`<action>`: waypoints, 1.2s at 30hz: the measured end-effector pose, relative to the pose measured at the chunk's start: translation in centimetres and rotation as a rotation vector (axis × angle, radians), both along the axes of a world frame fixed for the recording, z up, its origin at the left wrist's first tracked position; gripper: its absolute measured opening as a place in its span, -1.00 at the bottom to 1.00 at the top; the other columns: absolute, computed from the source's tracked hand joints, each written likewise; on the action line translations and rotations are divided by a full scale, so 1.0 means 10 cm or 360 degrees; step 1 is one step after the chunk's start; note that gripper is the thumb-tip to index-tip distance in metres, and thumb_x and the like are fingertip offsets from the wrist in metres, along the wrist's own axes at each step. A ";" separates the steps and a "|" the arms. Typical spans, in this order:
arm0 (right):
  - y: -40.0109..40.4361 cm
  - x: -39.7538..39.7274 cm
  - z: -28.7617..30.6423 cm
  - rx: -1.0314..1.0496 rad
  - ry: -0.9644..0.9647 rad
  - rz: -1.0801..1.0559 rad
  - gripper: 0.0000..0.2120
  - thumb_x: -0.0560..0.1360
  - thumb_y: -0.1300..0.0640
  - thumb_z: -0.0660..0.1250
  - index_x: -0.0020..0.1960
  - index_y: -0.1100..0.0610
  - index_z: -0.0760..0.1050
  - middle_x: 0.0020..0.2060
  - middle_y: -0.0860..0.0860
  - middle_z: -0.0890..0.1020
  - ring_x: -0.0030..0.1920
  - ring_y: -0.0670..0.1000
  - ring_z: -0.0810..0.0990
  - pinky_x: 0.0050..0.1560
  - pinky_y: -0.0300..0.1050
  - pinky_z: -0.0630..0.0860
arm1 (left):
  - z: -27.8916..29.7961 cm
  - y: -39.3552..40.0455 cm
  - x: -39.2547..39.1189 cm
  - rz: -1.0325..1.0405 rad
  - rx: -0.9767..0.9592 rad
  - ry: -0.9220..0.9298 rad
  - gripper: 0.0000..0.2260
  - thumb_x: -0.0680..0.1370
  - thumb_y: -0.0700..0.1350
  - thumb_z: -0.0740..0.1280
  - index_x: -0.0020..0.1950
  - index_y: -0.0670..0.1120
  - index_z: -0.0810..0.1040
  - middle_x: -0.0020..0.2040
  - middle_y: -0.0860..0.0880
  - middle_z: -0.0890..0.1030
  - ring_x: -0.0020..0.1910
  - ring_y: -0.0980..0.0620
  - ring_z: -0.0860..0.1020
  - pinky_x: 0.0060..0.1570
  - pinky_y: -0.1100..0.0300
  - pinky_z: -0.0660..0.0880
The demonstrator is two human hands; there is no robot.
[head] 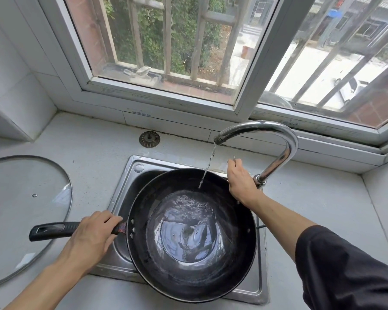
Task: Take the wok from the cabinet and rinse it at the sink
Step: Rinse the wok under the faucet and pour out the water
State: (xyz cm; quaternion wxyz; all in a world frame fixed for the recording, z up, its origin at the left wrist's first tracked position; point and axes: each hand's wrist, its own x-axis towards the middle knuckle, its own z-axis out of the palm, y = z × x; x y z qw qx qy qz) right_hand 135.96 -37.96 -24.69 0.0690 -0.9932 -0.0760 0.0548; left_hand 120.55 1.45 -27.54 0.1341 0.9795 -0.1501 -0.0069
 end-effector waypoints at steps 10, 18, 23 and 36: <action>-0.05 -0.07 0.06 -0.0012 0.0036 0.0001 -0.67 0.44 0.42 0.30 0.16 0.25 0.33 0.13 0.19 0.37 -0.23 0.14 0.49 -0.27 -0.05 0.33 | -0.01 0.02 0.00 0.0018 0.0031 0.0055 -0.47 0.12 -0.22 0.66 0.04 -0.05 0.60 -0.16 0.03 0.57 -0.26 -0.06 0.56 -0.33 0.04 0.52; -0.36 -0.53 0.38 0.0184 0.0118 0.0101 -0.54 0.48 0.16 0.34 0.36 0.09 0.34 0.29 0.08 0.39 0.22 0.15 0.48 0.22 0.06 0.50 | 0.06 0.00 0.02 0.0022 0.0082 0.0079 -0.49 0.11 -0.19 0.67 0.01 -0.05 0.62 -0.19 0.04 0.58 -0.28 -0.05 0.57 -0.34 0.04 0.53; -0.68 -0.87 0.56 -0.0220 0.0526 0.0320 -0.29 0.41 0.18 0.37 0.50 0.00 0.22 0.46 0.06 0.27 0.42 0.14 0.30 0.40 0.03 0.36 | 0.09 -0.02 0.02 0.0035 0.0101 0.0079 -0.50 0.10 -0.20 0.68 -0.01 -0.05 0.64 -0.20 0.04 0.59 -0.29 -0.05 0.58 -0.35 0.05 0.53; -0.74 -0.95 0.20 -0.0550 0.0392 0.0620 -0.20 0.37 0.14 0.48 0.50 0.01 0.16 0.27 0.11 0.40 0.25 0.18 0.40 0.27 0.01 0.41 | 0.17 -0.07 -0.01 -0.0060 0.0213 0.0013 -0.49 0.02 -0.26 0.67 -0.10 -0.07 0.61 -0.29 0.02 0.55 -0.41 -0.07 0.53 -0.49 0.12 0.46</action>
